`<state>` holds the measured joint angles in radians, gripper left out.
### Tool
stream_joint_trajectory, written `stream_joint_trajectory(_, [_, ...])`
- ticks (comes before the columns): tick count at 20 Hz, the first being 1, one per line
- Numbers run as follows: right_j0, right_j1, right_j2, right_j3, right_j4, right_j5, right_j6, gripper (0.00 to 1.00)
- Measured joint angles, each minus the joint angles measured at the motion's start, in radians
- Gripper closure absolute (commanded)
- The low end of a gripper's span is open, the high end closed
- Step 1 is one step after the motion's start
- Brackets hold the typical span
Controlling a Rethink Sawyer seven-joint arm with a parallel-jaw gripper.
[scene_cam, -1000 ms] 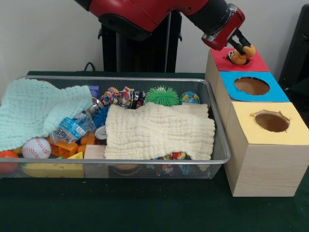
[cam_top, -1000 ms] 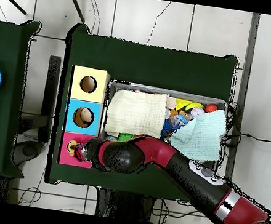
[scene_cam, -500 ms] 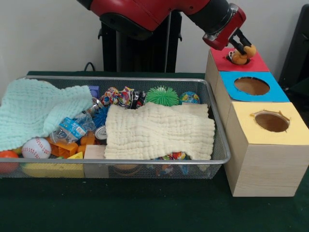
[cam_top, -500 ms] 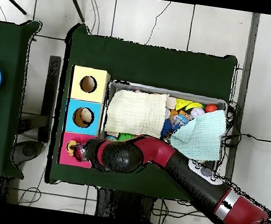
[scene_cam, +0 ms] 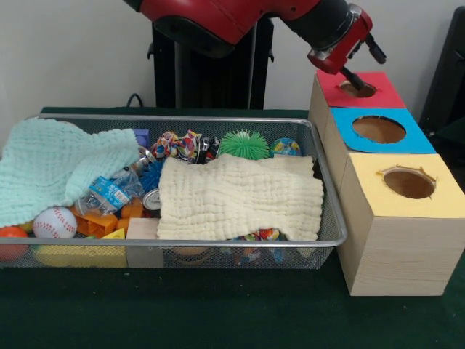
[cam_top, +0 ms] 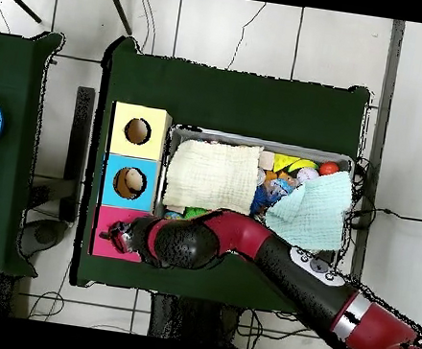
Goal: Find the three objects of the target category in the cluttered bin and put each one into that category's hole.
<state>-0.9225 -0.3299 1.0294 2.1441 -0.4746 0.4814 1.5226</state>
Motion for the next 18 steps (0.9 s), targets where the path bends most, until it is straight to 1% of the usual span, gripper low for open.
stream_joint_trajectory(5, [0.011,-0.008,-0.001,0.0,0.0,0.027,0.0,0.0])
stream_joint_trajectory(10, [0.038,-0.05,-0.008,0.0,0.0,0.078,0.0,0.0])
stream_joint_trajectory(11, [0.057,-0.083,-0.019,-0.001,0.0,0.11,0.0,0.0])
stream_joint_trajectory(13, [0.072,-0.112,-0.031,-0.004,-0.003,0.135,0.0,0.0])
stream_joint_trajectory(14, [0.11,-0.172,-0.061,-0.015,-0.02,0.186,0.0,0.0])
stream_joint_trajectory(18, [0.171,-0.27,-0.112,-0.04,-0.071,0.262,0.0,0.0])
